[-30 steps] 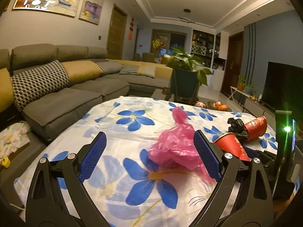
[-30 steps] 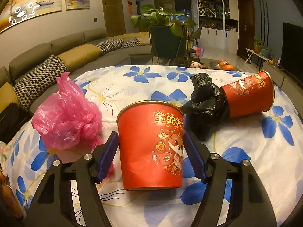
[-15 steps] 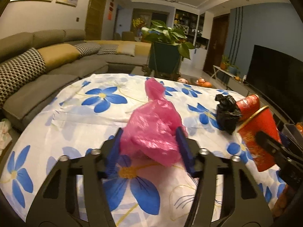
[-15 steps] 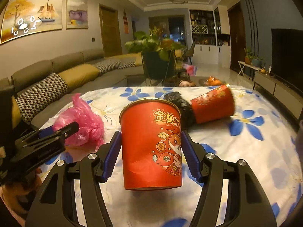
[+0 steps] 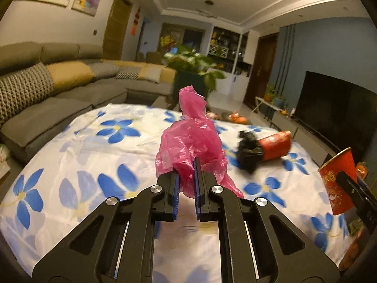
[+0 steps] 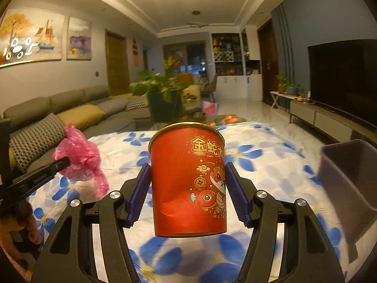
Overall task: Collect trash
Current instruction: 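Carry the pink bag and red paper cup over the grey bin, then open both tools to drop the pink bag and red cup into the bin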
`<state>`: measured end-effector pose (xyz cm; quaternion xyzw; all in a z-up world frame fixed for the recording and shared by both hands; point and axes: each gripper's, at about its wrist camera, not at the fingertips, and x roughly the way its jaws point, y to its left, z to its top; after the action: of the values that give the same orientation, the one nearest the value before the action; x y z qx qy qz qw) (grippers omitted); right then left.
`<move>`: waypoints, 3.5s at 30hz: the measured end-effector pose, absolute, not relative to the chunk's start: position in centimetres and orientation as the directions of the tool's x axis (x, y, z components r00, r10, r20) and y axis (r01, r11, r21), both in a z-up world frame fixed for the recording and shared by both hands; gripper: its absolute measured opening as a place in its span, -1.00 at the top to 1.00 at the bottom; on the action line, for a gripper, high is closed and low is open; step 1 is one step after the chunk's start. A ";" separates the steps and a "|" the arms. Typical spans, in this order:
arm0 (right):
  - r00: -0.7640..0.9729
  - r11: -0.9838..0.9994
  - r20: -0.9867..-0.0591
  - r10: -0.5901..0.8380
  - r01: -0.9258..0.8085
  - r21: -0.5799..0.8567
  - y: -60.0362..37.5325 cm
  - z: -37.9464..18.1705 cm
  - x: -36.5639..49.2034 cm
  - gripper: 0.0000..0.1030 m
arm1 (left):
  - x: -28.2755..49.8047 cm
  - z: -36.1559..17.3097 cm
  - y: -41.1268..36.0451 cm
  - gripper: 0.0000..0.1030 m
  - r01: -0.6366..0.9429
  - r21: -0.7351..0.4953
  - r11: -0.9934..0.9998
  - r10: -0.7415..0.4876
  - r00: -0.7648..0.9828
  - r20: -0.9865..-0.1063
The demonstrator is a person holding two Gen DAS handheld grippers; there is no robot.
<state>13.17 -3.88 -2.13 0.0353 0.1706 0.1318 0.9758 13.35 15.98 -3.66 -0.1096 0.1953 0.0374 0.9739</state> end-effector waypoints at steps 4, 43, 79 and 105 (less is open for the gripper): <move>0.922 0.971 -0.308 0.234 -0.204 0.127 -6.2 -1.4 12.6 -0.21 | 13.0 -2.5 13.2 0.81 -0.072 -0.189 0.979 -0.004 0.928 -0.373; 0.963 0.964 -0.180 -0.202 0.228 0.140 -24.7 0.2 10.7 -0.22 | 18.2 1.0 -14.7 0.81 0.403 -0.046 0.914 -0.396 0.862 -0.318; 0.943 0.930 -0.170 -0.287 0.317 0.184 -30.3 -1.0 12.5 -0.24 | 24.0 -2.7 -25.0 0.81 0.548 -0.067 0.834 -0.531 0.762 -0.371; 0.950 0.932 -0.188 -0.250 0.289 0.221 -30.7 -1.4 13.5 -0.28 | 25.4 -3.9 -25.9 0.79 0.557 -0.094 0.825 -0.542 0.735 -0.407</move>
<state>13.48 -30.72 -1.39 0.1238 0.0783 -0.1376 0.9796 25.39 -25.89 -3.94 0.0171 0.2130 -0.2949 0.9313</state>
